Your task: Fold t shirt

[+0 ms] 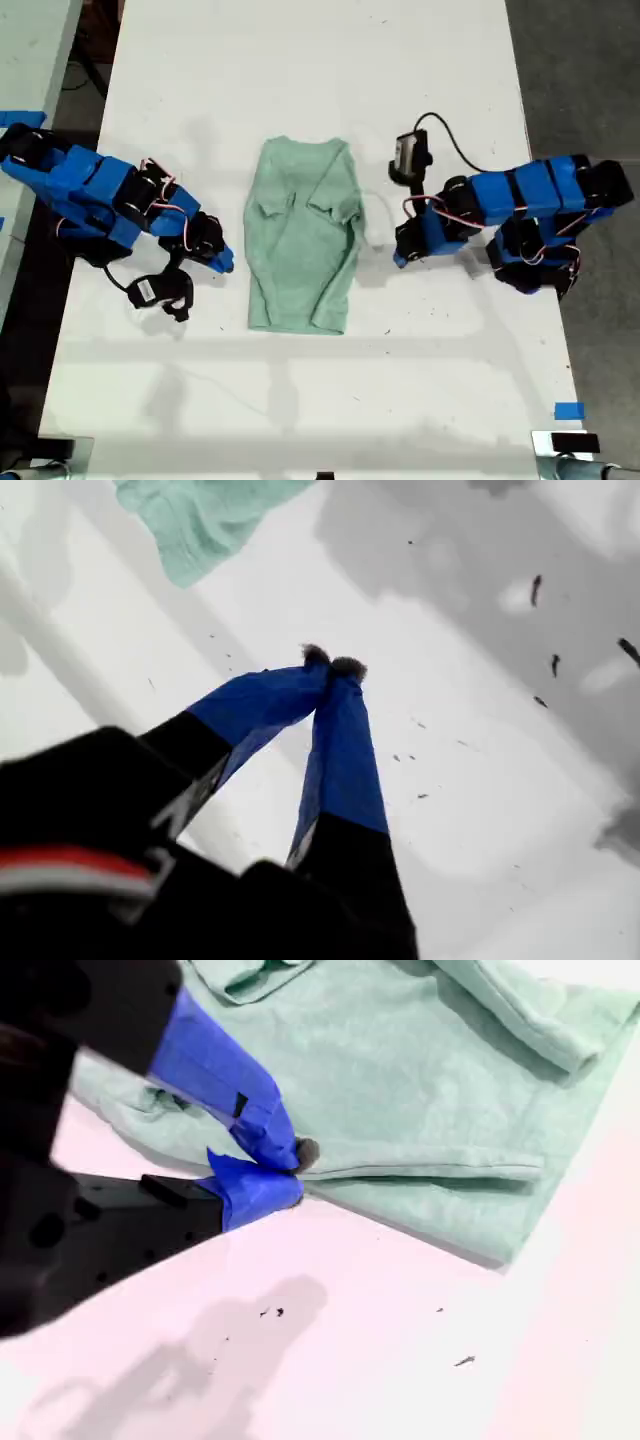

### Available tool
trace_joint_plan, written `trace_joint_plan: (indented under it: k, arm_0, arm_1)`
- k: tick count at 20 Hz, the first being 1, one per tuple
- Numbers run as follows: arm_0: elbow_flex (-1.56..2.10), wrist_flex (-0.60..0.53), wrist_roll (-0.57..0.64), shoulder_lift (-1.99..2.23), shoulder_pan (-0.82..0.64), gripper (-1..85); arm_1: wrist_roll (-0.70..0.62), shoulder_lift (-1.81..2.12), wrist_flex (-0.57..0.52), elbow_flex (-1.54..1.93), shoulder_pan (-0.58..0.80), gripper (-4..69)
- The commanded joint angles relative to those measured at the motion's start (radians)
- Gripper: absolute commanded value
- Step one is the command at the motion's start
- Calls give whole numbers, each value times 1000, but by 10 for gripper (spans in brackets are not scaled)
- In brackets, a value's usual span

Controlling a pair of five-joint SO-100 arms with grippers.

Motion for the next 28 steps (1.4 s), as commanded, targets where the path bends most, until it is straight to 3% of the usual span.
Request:
trace_joint_plan:
  k: [1,4,7,10,18,28]
  arm_0:
    - [-238,57,-89,-141,71,-1]
    - [-443,126,-135,-305,110,40]
    - [-617,201,-126,-466,106,142]
    - [-703,202,-66,-560,92,195]
    - [-623,175,18,-629,-6,195]
    - [-485,21,34,-643,-11,198]
  arm_1:
    - [86,-262,3,-327,-81,22]
    - [193,-574,161,-729,-133,64]
    - [249,-673,183,-865,-156,84]
    - [186,-680,84,-862,-173,258]
    - [301,-808,55,-859,-186,262]
    - [284,-851,25,-859,-175,250]
